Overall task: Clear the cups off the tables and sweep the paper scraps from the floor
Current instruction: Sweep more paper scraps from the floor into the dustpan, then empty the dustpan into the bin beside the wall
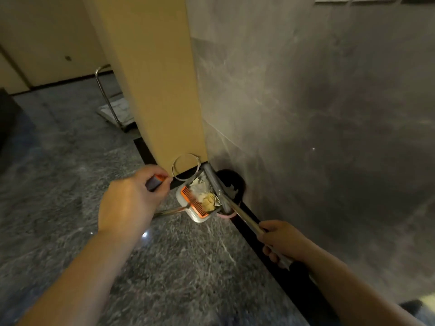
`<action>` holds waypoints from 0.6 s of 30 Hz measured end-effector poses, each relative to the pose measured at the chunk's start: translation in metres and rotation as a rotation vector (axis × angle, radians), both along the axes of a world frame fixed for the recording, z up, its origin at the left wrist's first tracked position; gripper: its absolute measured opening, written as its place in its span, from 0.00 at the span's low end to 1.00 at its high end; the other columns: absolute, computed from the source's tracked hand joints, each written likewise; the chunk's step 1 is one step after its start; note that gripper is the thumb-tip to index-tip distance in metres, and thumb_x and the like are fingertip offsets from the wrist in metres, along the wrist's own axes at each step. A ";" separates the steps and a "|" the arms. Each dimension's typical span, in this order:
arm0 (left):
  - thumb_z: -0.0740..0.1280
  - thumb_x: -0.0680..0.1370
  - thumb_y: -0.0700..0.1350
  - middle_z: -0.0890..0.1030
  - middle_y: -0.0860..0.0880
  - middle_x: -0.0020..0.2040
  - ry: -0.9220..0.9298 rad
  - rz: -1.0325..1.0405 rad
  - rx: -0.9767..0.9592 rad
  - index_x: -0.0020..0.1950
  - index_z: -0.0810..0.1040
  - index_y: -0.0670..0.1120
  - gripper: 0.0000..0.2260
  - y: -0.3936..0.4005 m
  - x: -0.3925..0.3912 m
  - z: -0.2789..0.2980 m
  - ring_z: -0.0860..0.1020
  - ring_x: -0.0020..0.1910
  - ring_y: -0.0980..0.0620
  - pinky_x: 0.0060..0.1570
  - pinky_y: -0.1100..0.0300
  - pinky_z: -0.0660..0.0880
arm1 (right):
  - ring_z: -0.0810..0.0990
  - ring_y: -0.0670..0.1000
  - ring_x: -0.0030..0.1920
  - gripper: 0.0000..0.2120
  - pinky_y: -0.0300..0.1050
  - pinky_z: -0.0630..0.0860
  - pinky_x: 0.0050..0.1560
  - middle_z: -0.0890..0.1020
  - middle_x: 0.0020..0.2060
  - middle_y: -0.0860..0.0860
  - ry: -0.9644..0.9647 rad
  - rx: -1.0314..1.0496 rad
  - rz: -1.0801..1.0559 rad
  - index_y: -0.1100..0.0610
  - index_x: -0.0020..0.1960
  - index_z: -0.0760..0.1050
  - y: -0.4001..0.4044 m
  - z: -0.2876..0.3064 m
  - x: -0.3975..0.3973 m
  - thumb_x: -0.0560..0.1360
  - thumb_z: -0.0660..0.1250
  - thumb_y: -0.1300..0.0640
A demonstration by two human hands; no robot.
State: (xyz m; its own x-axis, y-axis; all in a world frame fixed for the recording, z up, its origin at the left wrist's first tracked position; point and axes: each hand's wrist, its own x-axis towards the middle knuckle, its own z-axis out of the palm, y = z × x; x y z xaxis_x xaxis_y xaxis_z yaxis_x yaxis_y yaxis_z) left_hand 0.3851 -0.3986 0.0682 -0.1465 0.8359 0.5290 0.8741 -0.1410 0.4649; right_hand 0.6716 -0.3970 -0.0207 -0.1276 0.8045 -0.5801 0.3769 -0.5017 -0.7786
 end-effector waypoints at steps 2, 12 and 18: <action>0.75 0.72 0.48 0.83 0.52 0.35 0.064 -0.019 0.030 0.47 0.83 0.52 0.05 0.037 0.011 0.004 0.81 0.32 0.51 0.30 0.55 0.79 | 0.71 0.48 0.19 0.04 0.35 0.67 0.20 0.75 0.28 0.56 0.038 0.020 0.011 0.57 0.51 0.74 0.039 -0.002 0.010 0.78 0.63 0.64; 0.74 0.74 0.49 0.84 0.48 0.38 0.330 -0.023 -0.093 0.52 0.83 0.49 0.08 0.189 0.108 0.000 0.82 0.34 0.46 0.29 0.55 0.78 | 0.72 0.48 0.21 0.05 0.37 0.69 0.22 0.76 0.23 0.53 0.097 0.002 0.149 0.61 0.52 0.77 0.221 -0.025 0.096 0.78 0.63 0.64; 0.72 0.76 0.50 0.84 0.50 0.41 0.374 -0.016 -0.191 0.53 0.82 0.51 0.08 0.238 0.159 -0.004 0.82 0.36 0.48 0.31 0.53 0.79 | 0.71 0.47 0.20 0.07 0.35 0.67 0.20 0.73 0.29 0.57 0.125 -0.097 0.187 0.57 0.47 0.73 0.271 -0.021 0.142 0.79 0.60 0.67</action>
